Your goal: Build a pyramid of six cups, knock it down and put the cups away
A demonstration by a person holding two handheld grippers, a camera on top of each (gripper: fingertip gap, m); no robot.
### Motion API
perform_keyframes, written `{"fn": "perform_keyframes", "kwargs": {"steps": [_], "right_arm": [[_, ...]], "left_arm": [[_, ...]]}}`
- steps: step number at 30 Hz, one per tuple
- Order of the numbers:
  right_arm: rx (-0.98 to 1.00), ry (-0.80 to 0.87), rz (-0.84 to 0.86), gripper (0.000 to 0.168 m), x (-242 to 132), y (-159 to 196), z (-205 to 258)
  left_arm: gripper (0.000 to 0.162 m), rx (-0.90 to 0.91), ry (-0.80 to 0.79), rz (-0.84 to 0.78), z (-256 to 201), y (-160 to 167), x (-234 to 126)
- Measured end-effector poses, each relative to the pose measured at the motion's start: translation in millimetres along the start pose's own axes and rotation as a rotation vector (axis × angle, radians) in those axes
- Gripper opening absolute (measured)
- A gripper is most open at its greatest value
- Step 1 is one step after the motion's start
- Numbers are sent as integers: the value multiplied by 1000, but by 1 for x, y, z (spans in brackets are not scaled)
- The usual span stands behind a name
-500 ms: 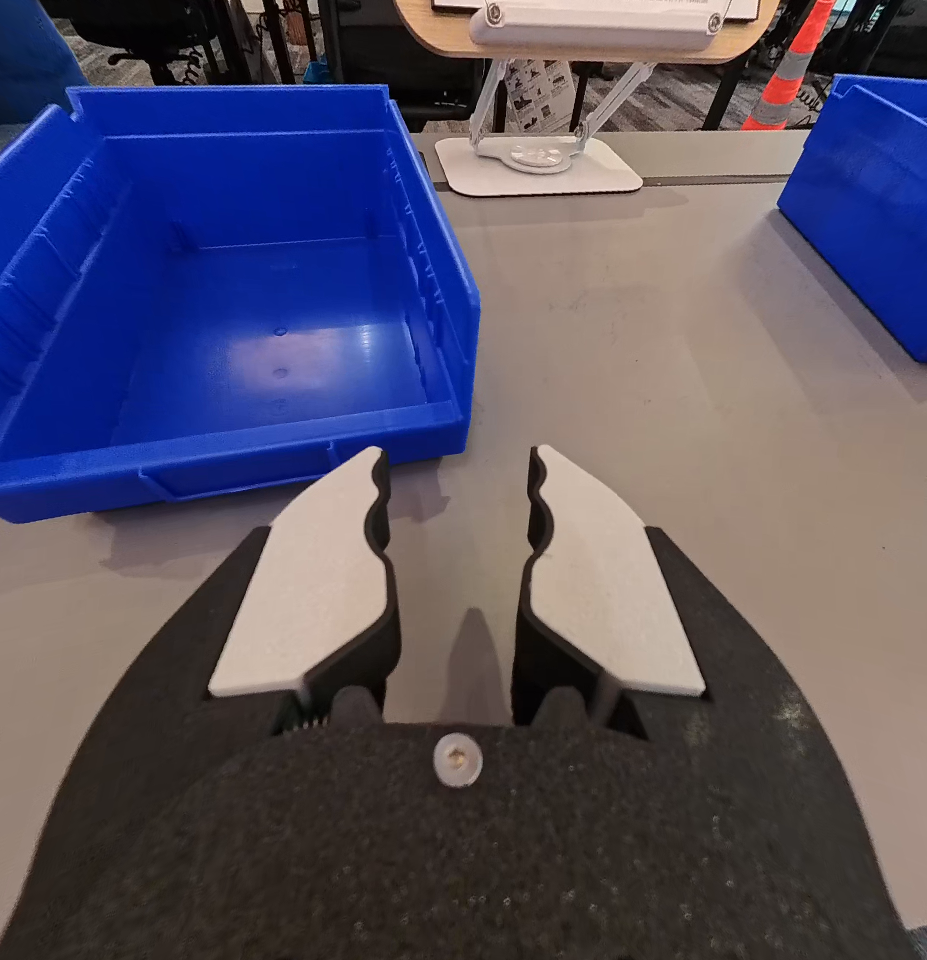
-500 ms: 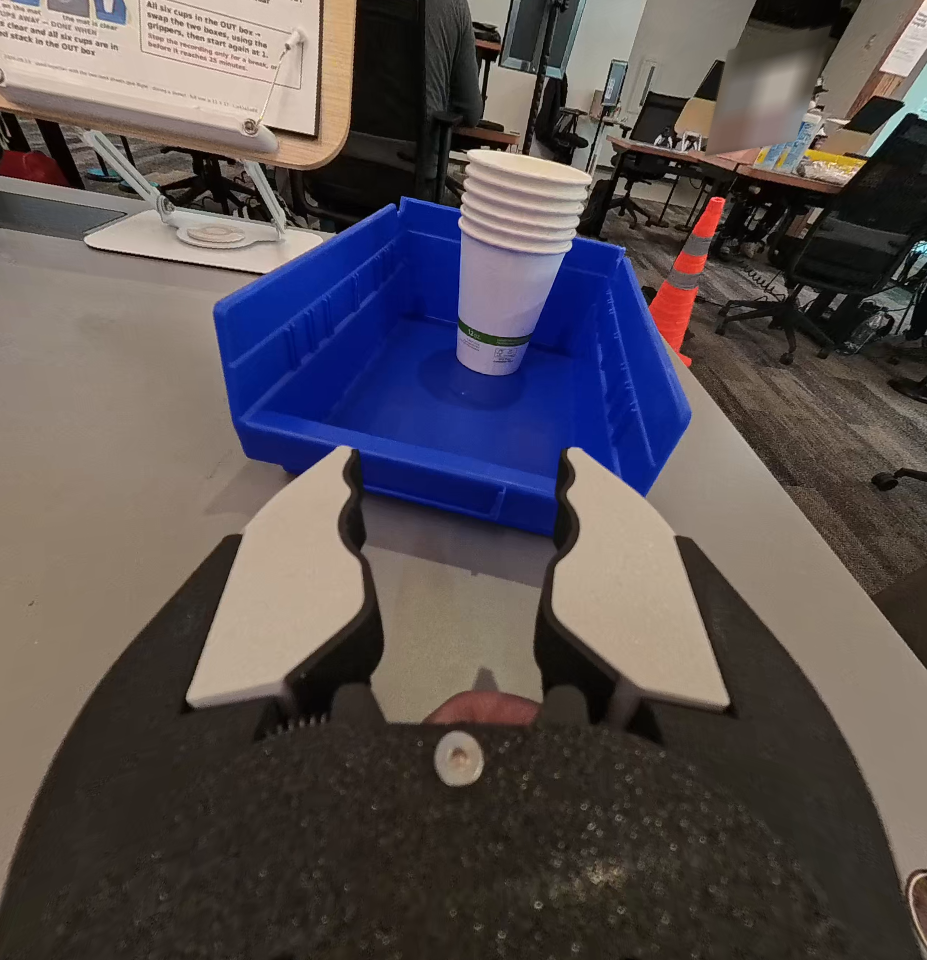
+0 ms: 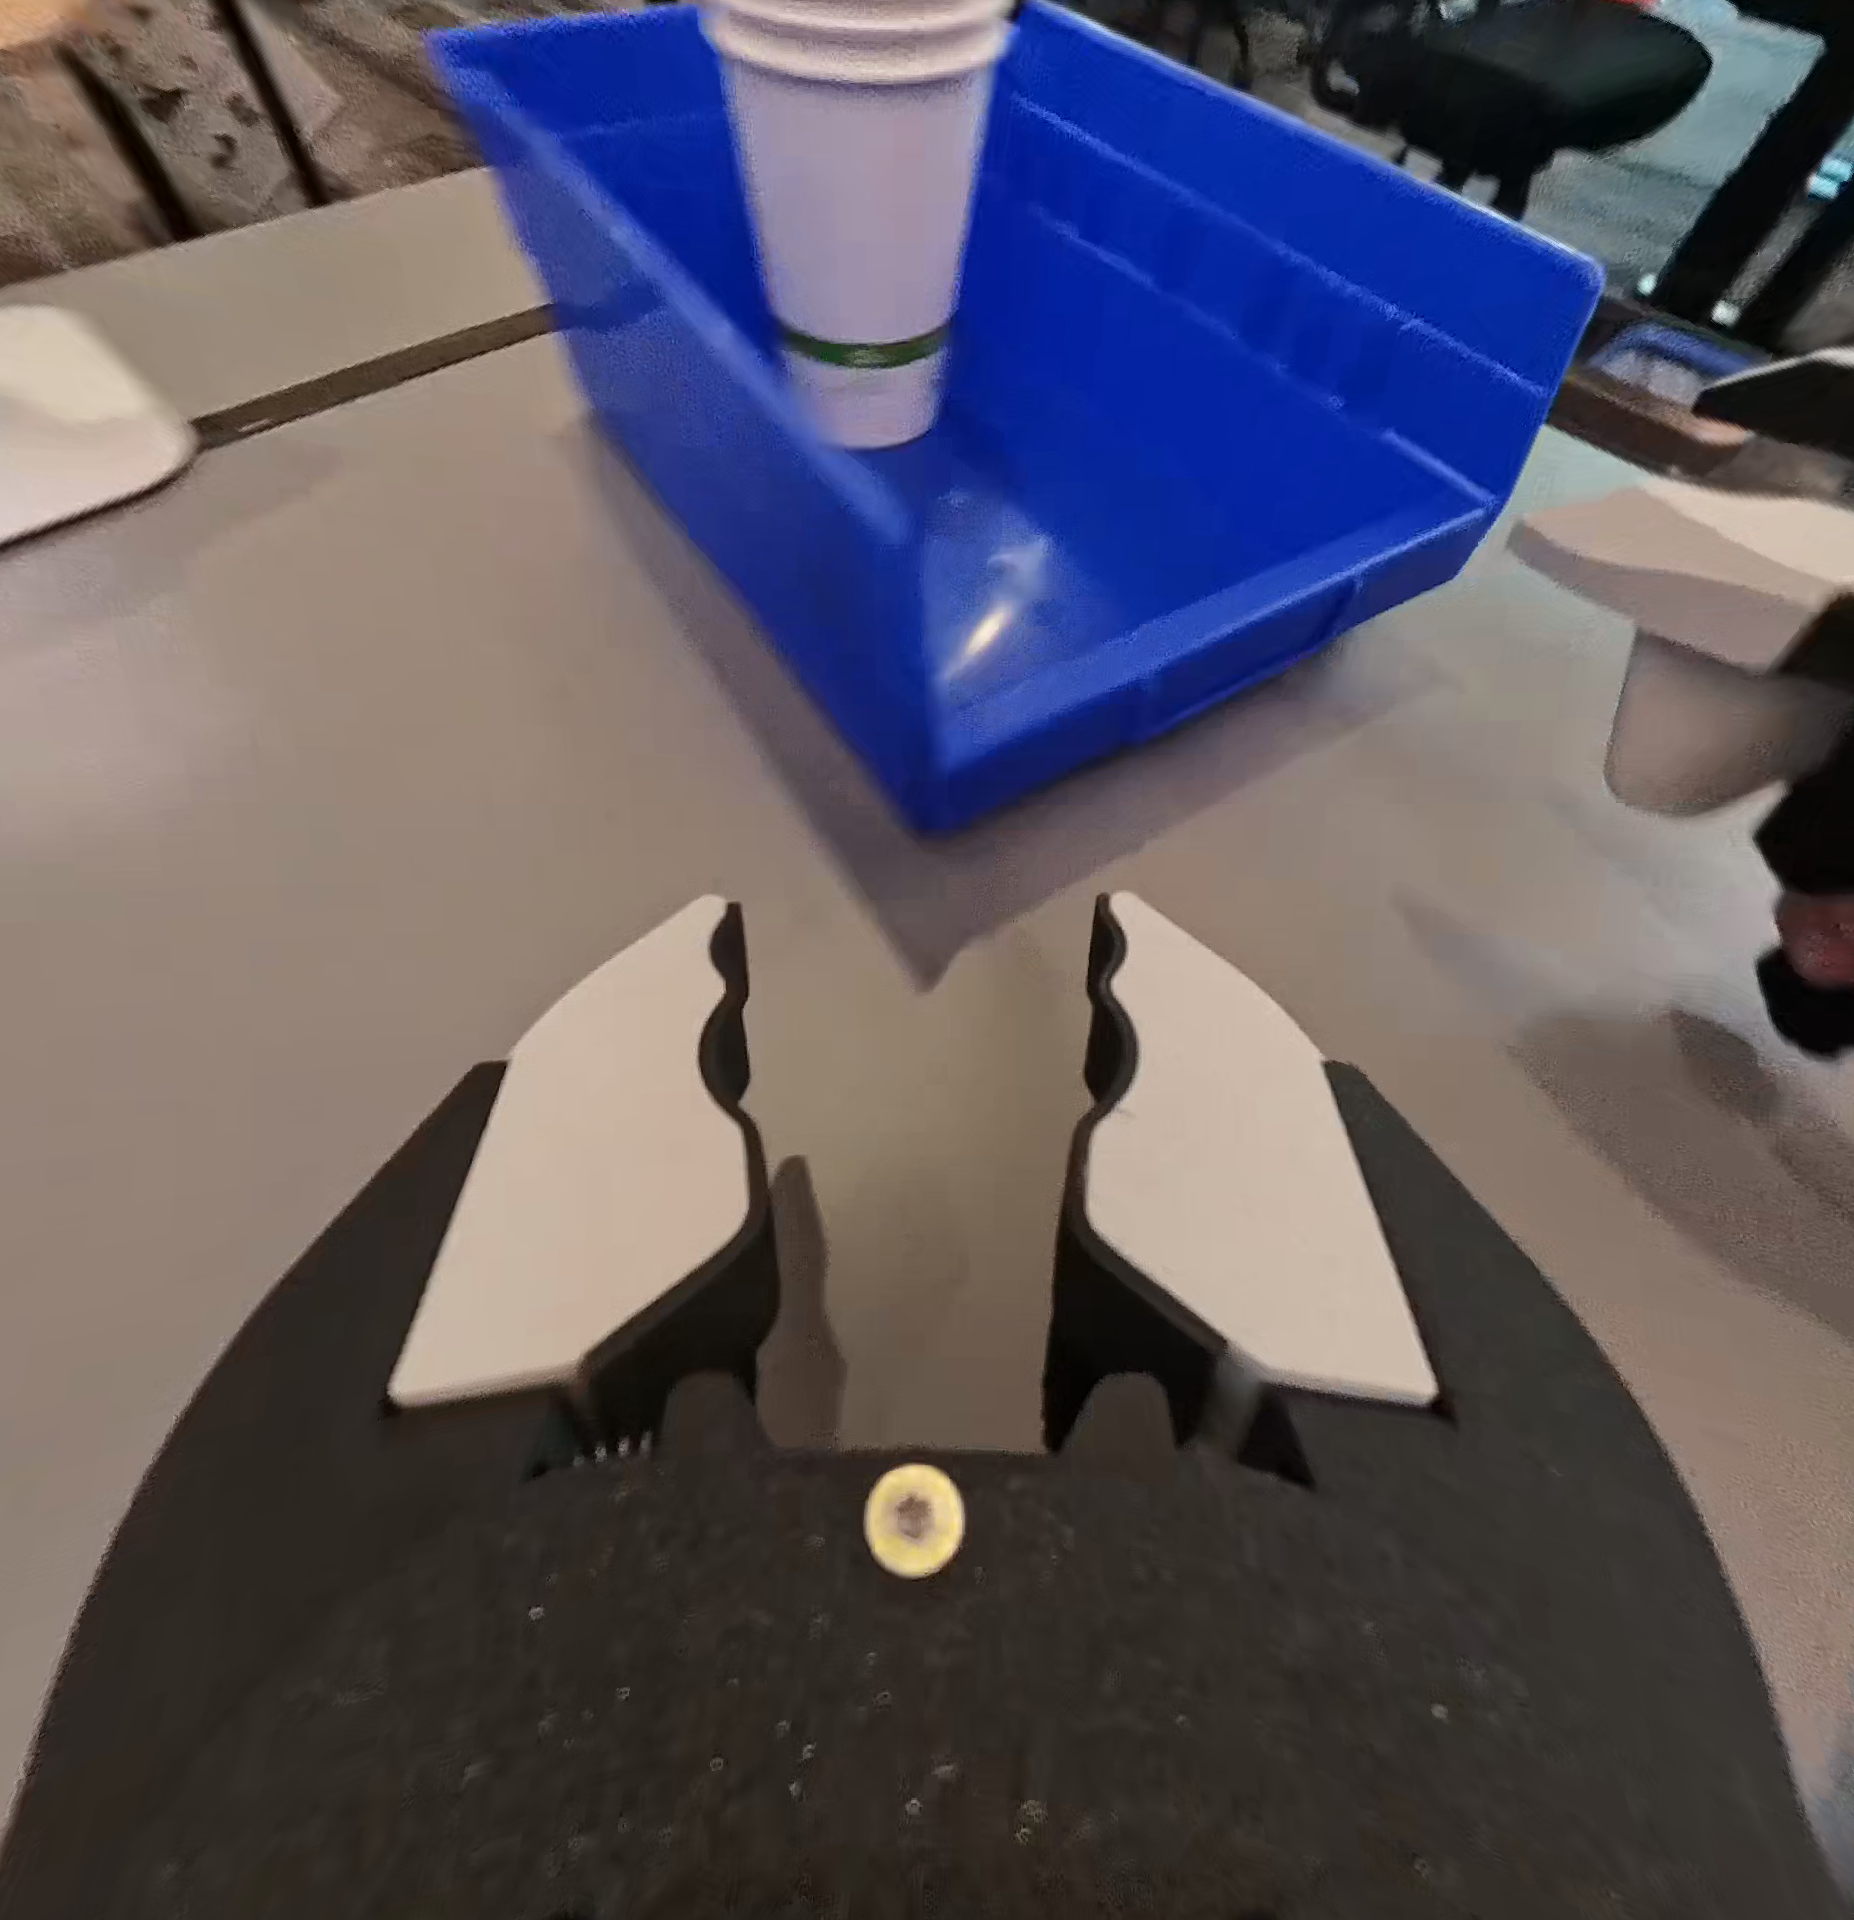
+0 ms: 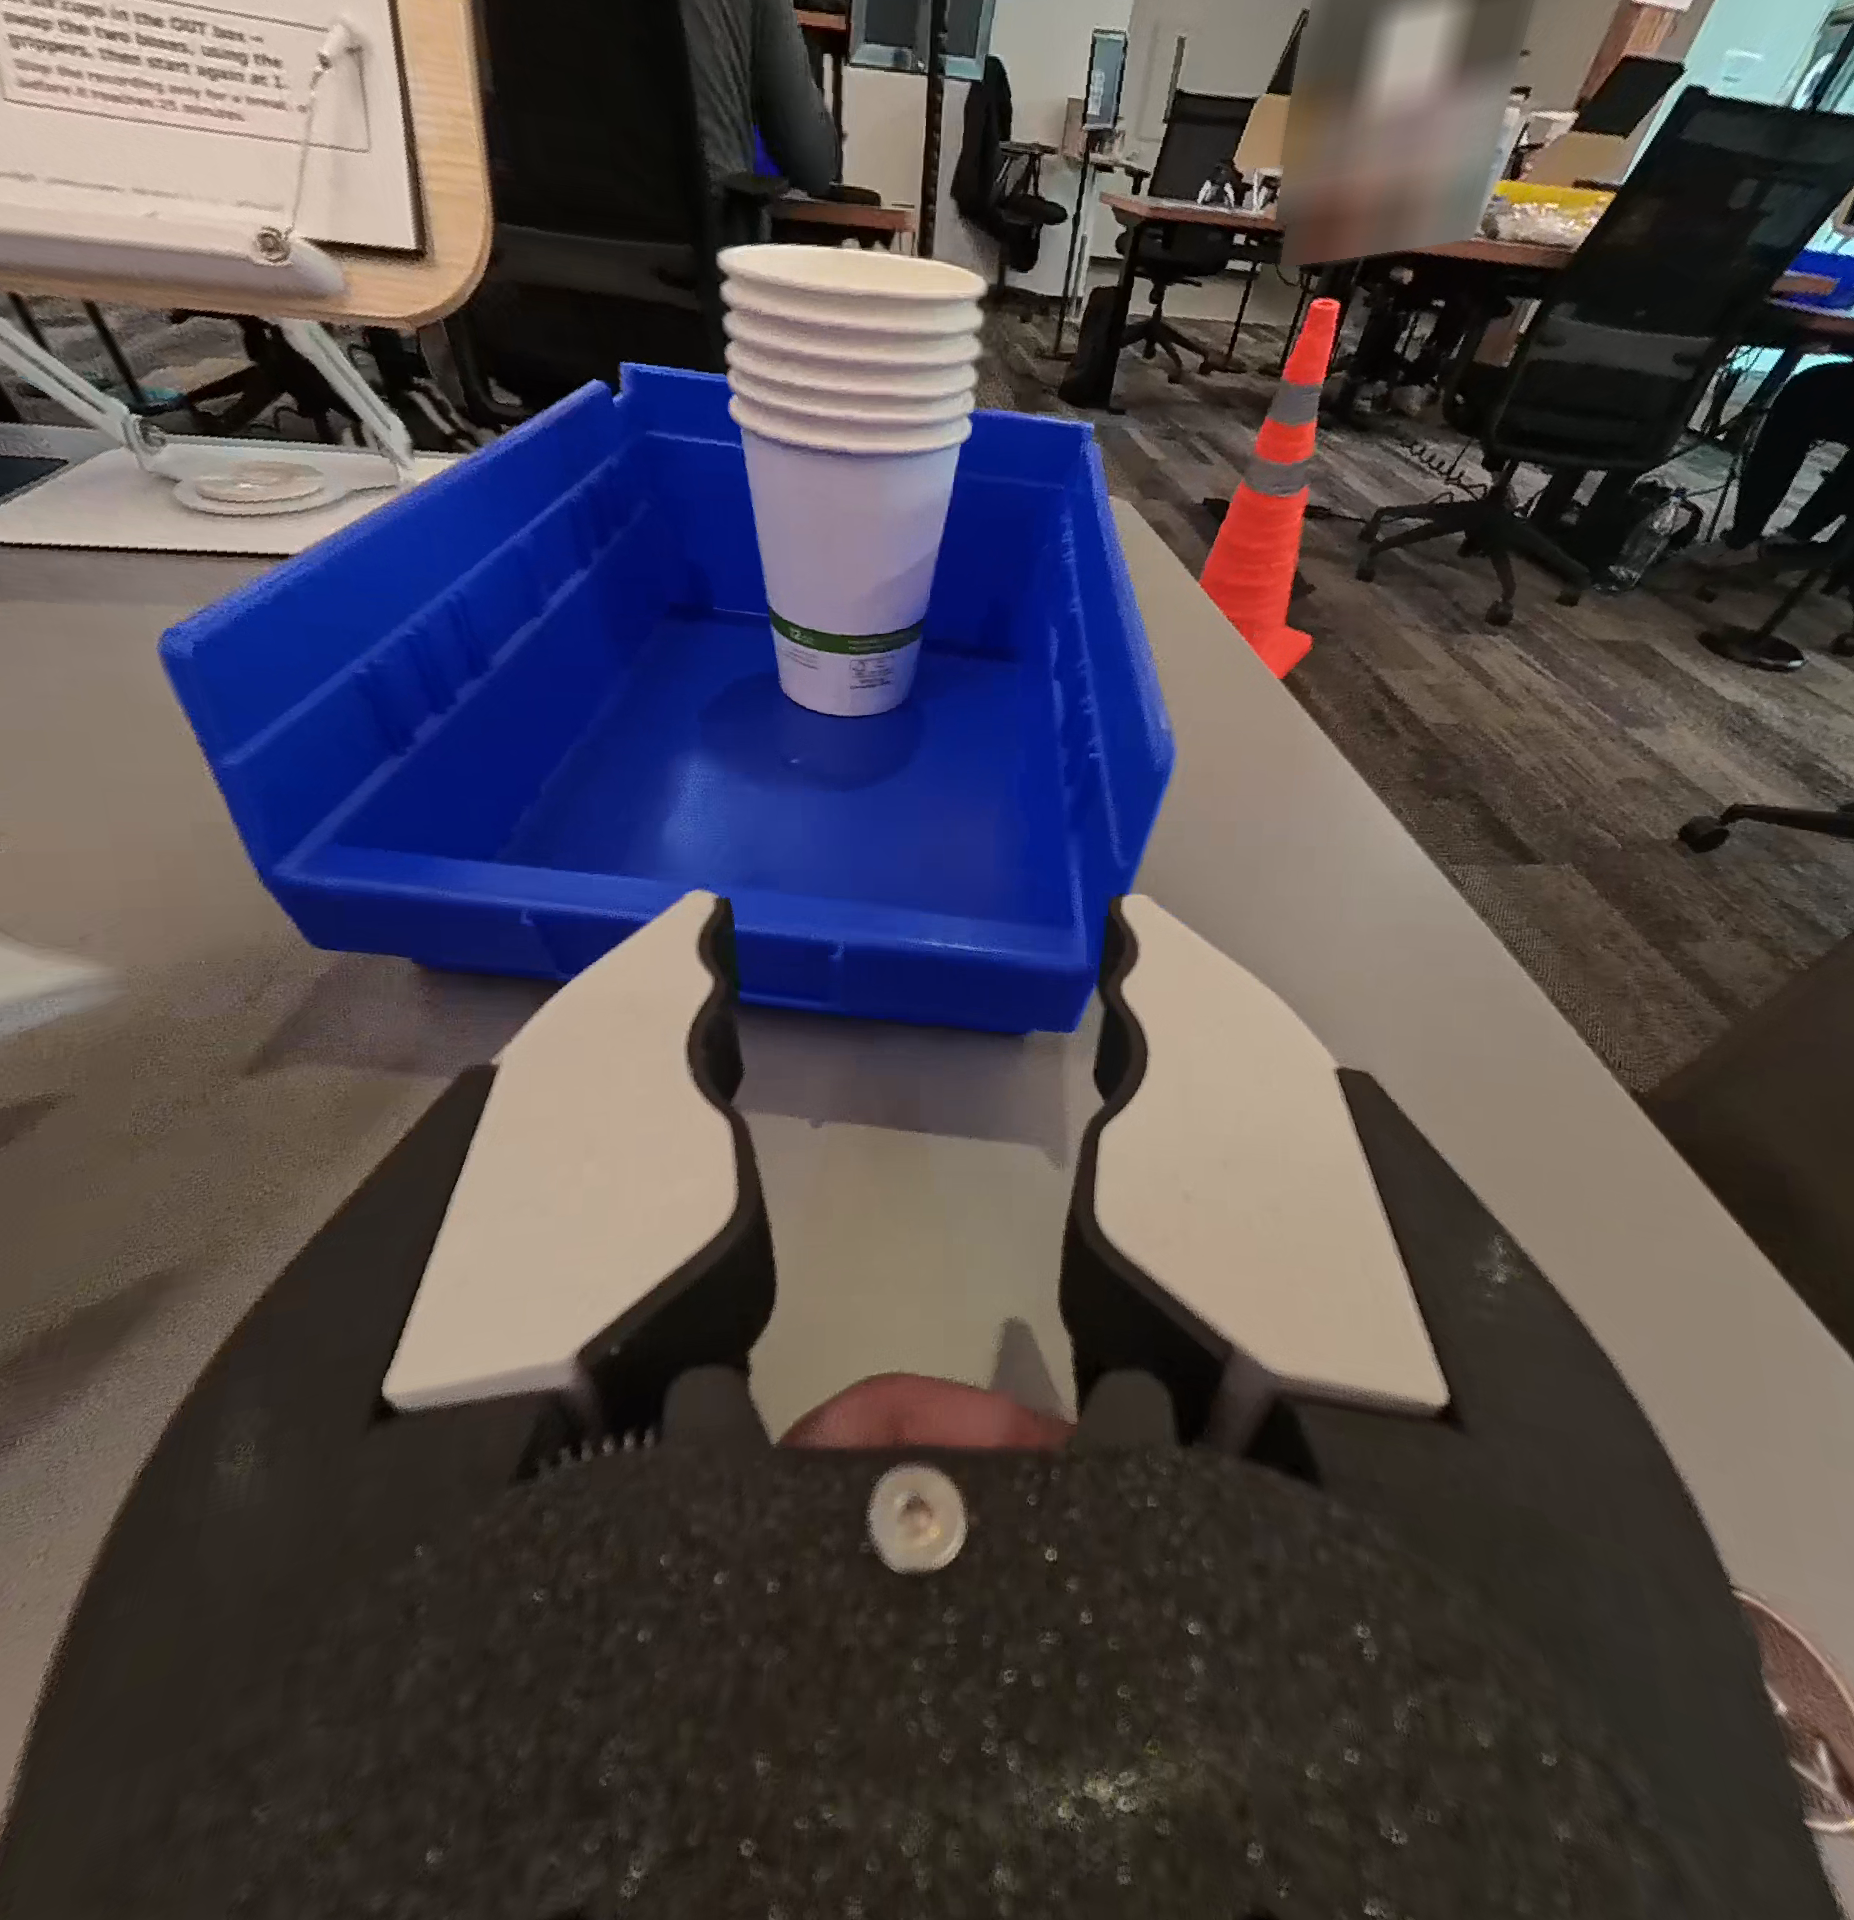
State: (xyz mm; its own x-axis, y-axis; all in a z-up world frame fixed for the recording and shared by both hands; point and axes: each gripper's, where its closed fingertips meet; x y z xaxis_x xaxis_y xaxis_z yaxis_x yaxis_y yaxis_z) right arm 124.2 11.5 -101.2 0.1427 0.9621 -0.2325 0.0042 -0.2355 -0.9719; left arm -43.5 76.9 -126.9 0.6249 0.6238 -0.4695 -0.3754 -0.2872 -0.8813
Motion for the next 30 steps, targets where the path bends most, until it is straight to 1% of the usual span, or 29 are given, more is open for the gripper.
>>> {"fn": "perform_keyframes", "kwargs": {"steps": [2,4,5,6,7,8,9,11,12,13,14,15,16,17,20,22,26,30], "right_arm": [[14,1,2,65,2,2,-8],[37,0,15,64,5,6,-14],[50,-1,25,63,7,8,-17],[64,0,40,62,9,11,-19],[80,-5,57,60,11,15,-20],[101,-7,74,59,14,18,-21],[126,-8,92,57,16,21,-21],[158,17,114,58,18,25,-21],[163,88,107,55,17,24,-30],[168,122,93,44,16,21,-33],[183,94,85,38,18,19,-28],[214,43,89,35,21,20,-18],[245,-24,89,26,22,21,-4],[262,-64,77,10,22,21,9],[225,-20,110,3,16,20,28],[256,-47,105,3,16,14,54],[223,-144,72,2,26,-8,122],[169,-207,72,2,45,-9,182]], "left_arm": [[59,40,-46,20,-20,-16,40],[47,23,-142,26,-18,-29,67],[46,-24,-170,29,-14,-33,74],[38,-72,-186,32,-10,-35,77],[19,-109,-203,32,-4,-35,76],[11,-128,-190,30,-2,-34,75],[10,-139,-192,33,0,-32,73],[6,-110,-262,38,11,-27,63],[5,-99,-275,43,14,-23,57],[4,-107,-273,43,17,-20,51],[4,-128,-272,41,20,-16,44],[3,-149,-277,37,24,-12,37],[3,-159,-278,37,28,-9,31],[3,-156,-274,38,29,-6,25],[4,-104,-303,49,40,6,2],[4,-105,-324,44,56,14,-17],[4,-115,-444,6,111,25,-65],[4,-179,-527,14,161,50,-96]]}}
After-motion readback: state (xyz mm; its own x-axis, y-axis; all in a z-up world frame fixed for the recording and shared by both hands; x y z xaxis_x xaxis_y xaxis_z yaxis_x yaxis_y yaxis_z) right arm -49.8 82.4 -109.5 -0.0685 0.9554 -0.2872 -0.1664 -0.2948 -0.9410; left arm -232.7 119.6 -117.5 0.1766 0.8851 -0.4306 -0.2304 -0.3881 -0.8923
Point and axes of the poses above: each gripper's, where its closed fingertips meet, x out along the fingers, y out of its underside, z = x × y across the jaws, and after that the axes turned 11 degrees about -y, right-handed
